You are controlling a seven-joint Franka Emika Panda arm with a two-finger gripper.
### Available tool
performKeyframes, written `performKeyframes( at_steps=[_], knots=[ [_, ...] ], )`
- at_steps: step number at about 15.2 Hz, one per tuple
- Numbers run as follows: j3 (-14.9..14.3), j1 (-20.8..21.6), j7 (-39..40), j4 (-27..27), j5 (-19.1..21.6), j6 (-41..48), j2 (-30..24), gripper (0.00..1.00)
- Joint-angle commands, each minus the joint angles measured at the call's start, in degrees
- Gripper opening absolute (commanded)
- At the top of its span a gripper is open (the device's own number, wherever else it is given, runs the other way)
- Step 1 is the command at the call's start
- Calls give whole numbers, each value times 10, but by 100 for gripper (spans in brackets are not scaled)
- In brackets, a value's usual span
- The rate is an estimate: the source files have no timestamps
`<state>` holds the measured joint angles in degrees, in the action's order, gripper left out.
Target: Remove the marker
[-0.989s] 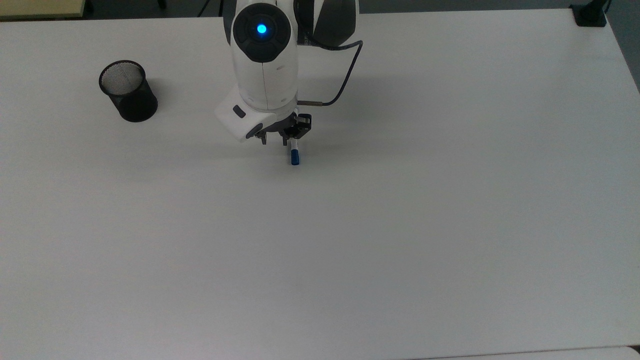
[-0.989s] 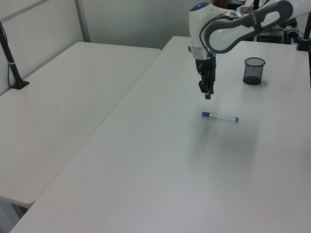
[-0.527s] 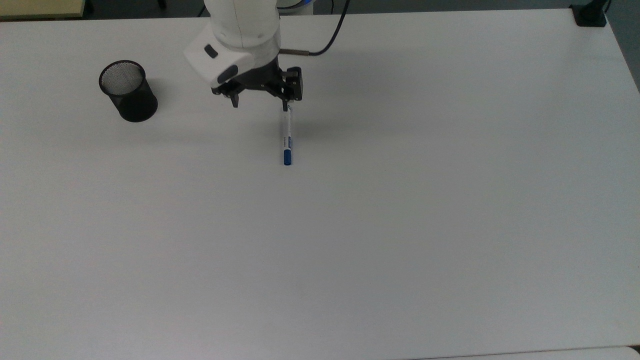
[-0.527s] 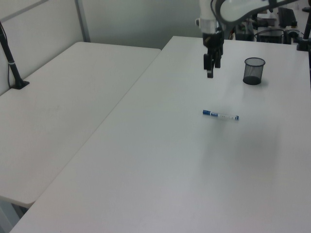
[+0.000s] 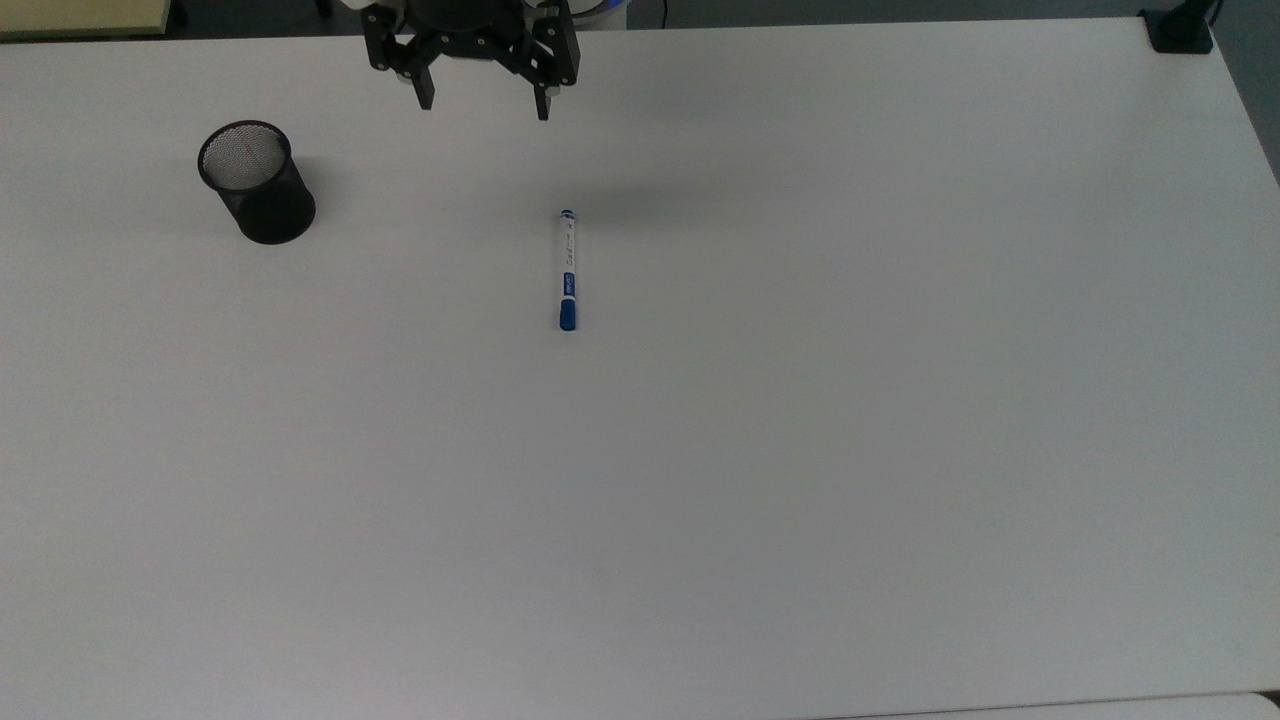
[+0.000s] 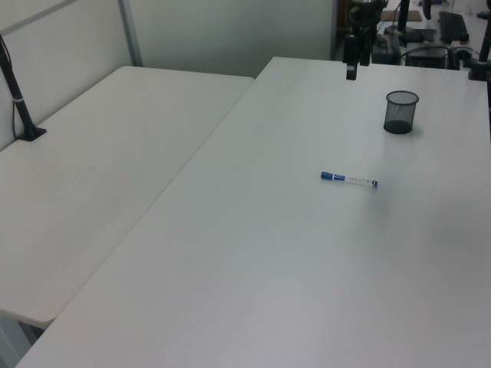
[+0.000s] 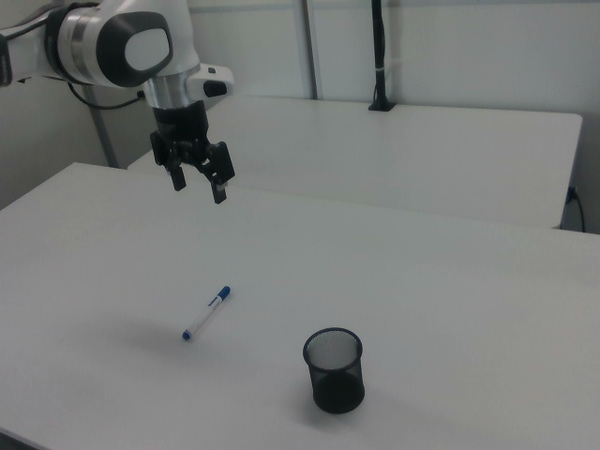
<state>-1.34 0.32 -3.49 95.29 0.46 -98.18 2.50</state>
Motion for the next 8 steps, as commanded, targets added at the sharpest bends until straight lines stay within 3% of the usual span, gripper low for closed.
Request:
performKeyframes(
  at_steps=[1, 8],
  knots=[
    [6, -5, -10, 10, -9, 9, -11, 100],
    [1, -4, -9, 6, -11, 21, -12, 100]
  ],
)
